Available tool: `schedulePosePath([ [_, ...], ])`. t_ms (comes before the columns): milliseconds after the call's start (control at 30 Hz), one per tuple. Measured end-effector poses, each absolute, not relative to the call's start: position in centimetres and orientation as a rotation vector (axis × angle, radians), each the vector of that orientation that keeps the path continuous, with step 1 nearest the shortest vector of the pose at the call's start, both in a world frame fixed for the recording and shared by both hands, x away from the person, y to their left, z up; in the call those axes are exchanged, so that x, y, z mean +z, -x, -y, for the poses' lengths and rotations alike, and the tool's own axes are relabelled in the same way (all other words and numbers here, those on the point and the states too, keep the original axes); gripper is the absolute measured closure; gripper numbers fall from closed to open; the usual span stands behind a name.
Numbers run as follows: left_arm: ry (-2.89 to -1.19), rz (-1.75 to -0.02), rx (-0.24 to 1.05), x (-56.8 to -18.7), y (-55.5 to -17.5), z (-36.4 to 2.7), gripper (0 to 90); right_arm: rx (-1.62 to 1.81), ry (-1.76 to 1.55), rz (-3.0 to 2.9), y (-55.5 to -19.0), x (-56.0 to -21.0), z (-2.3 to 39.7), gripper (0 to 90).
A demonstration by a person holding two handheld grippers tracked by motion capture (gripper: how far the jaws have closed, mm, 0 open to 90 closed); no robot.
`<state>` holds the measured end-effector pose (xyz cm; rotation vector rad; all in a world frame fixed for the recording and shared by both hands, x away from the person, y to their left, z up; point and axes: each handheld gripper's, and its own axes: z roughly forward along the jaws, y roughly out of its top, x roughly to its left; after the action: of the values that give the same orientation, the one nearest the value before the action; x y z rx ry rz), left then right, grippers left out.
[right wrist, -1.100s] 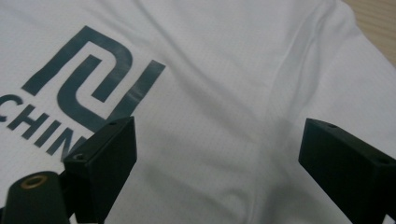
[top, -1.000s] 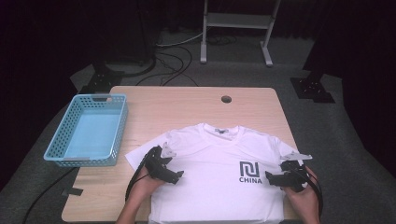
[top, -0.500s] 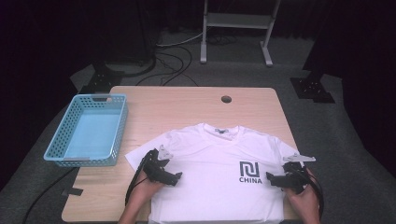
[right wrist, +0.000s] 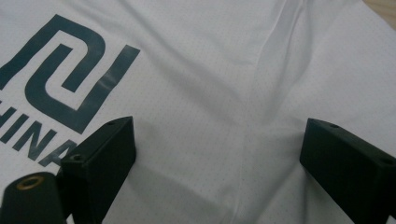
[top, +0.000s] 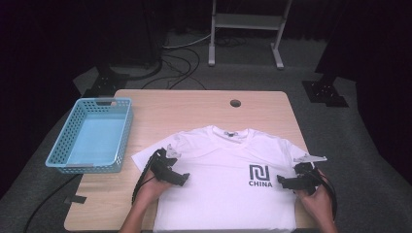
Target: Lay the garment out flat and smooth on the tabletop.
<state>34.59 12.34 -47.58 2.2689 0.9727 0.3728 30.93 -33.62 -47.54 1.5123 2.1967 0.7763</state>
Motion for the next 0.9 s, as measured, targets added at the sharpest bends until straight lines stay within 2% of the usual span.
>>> schedulePosePath([
  [900,-2.262,-0.997,0.383,-47.5,-39.0,-12.0,2.4,0.76,-1.514,-2.223,-36.3,-47.3,33.9,9.7],
])
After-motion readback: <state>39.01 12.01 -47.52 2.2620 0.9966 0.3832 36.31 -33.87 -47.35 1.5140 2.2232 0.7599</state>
